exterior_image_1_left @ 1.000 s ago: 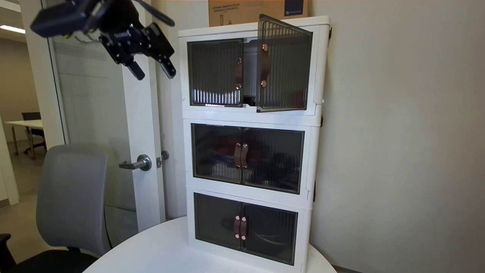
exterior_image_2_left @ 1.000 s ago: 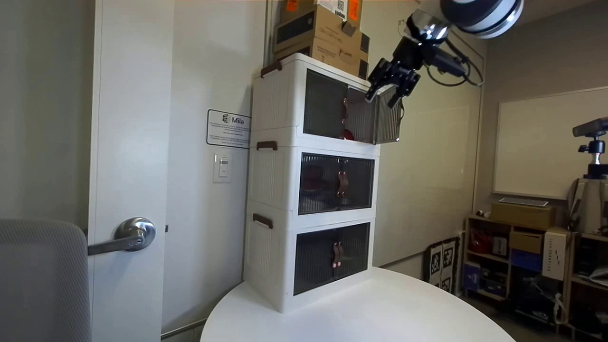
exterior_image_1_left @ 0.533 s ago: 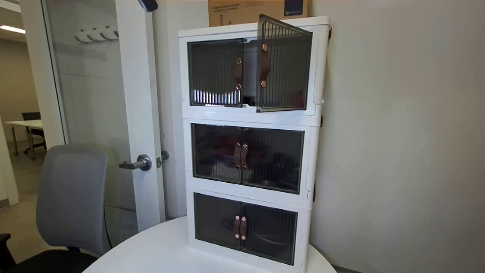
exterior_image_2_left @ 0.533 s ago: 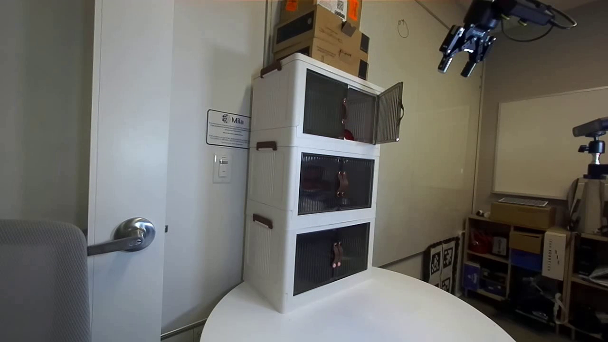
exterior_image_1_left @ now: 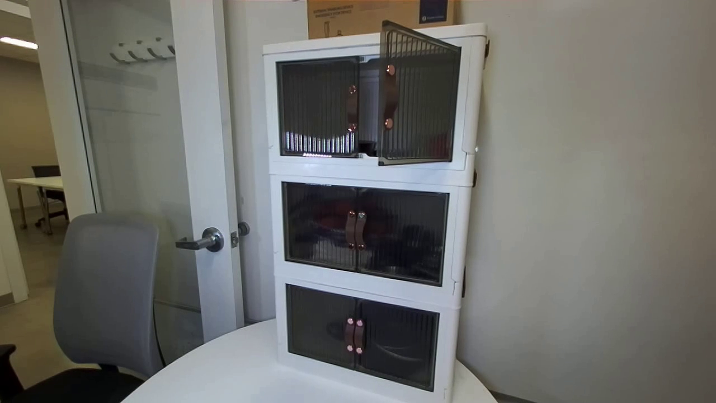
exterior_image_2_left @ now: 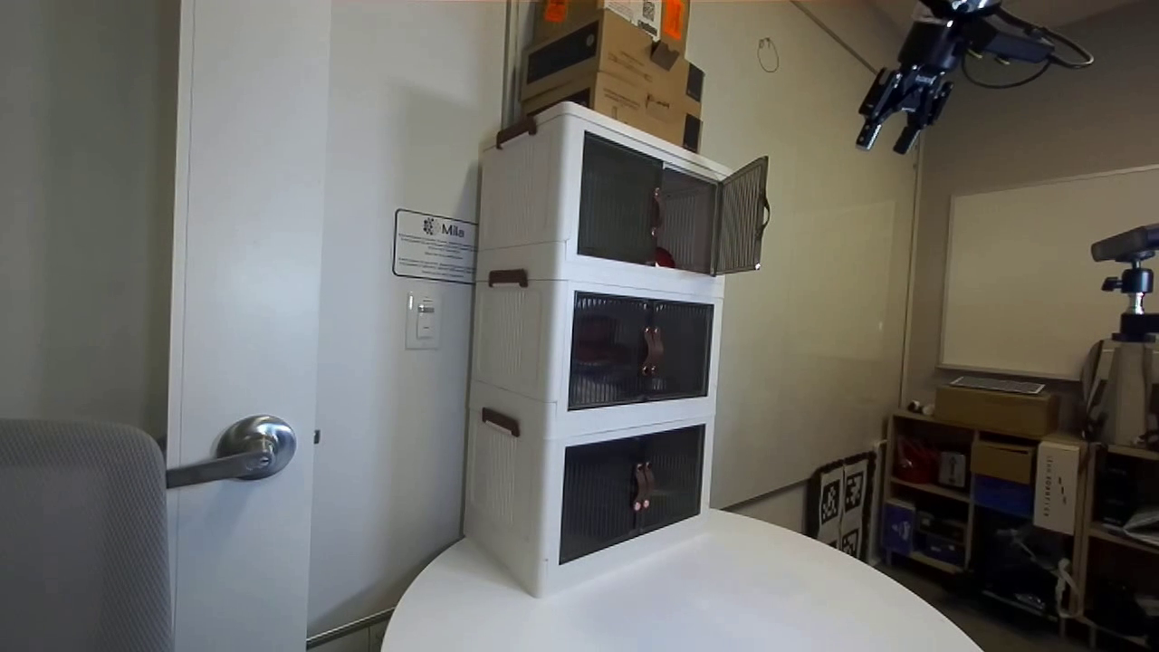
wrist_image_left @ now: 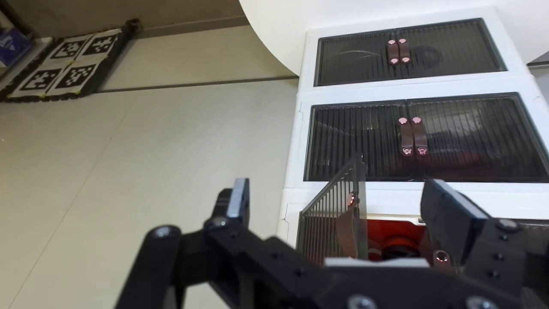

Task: Close the top left and right cabinet doors

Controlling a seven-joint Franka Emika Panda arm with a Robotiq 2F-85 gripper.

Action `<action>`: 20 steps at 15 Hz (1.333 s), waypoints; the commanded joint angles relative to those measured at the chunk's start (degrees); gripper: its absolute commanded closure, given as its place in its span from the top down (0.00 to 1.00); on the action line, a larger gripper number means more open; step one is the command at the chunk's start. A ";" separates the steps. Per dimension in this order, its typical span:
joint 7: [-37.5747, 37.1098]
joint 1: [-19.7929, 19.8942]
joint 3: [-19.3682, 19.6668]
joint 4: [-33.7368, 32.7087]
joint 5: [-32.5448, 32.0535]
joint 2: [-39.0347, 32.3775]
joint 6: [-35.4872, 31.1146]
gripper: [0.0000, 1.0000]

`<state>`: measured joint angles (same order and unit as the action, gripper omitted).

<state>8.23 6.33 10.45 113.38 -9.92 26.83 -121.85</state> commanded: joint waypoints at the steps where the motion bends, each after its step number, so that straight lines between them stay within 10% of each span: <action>1: 3.81 -0.42 0.24 -5.28 -0.13 -7.40 -4.60 1.00; 20: 36.13 -2.64 -3.97 -20.71 17.26 -29.10 -21.60 1.00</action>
<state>38.70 3.67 7.95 95.31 2.60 0.15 -142.31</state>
